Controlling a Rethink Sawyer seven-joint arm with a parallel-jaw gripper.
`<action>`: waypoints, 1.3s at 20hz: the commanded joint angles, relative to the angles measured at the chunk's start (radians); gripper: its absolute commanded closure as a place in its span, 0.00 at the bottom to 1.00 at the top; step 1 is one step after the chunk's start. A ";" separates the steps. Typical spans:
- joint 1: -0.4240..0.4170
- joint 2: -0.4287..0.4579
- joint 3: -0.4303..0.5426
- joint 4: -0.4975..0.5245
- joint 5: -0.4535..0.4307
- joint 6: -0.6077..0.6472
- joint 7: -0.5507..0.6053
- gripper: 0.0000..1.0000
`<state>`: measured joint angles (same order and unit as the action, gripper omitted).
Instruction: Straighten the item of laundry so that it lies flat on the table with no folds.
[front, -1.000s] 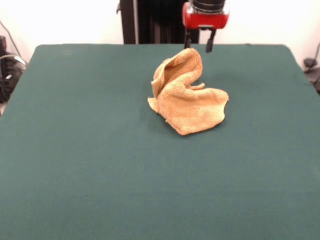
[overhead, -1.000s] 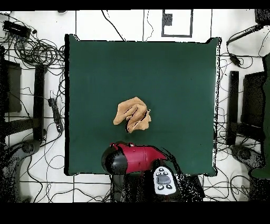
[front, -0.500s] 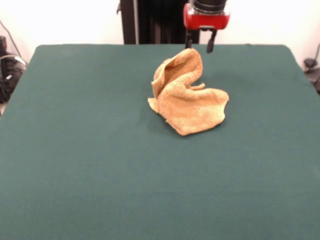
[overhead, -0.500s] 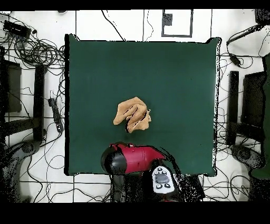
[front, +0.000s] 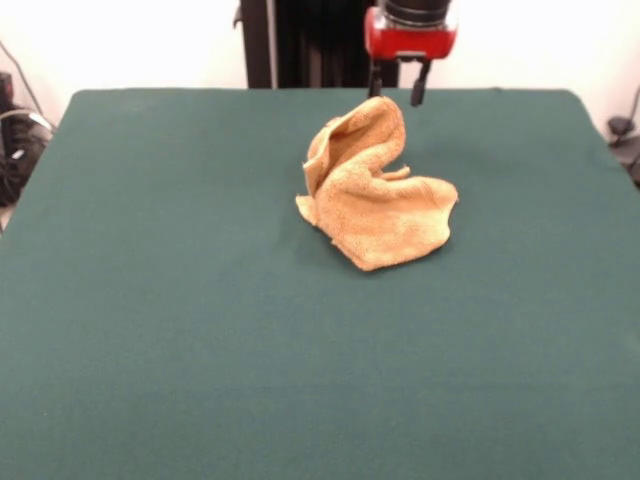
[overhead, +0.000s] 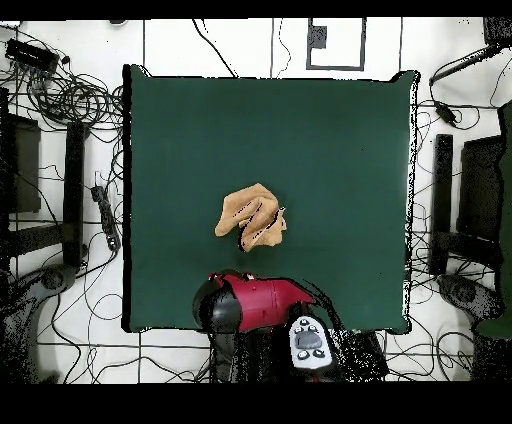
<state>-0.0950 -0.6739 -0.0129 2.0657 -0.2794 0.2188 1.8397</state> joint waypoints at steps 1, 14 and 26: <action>-0.004 -0.055 0.029 0.003 -0.009 0.120 0.056 0.00; -0.059 -0.055 0.082 -0.014 -0.022 0.149 0.017 0.00; -0.022 -0.102 0.058 0.022 -0.004 0.165 0.063 0.00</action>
<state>-0.1478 -0.7788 -0.0100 2.0661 -0.2799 0.2704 1.8397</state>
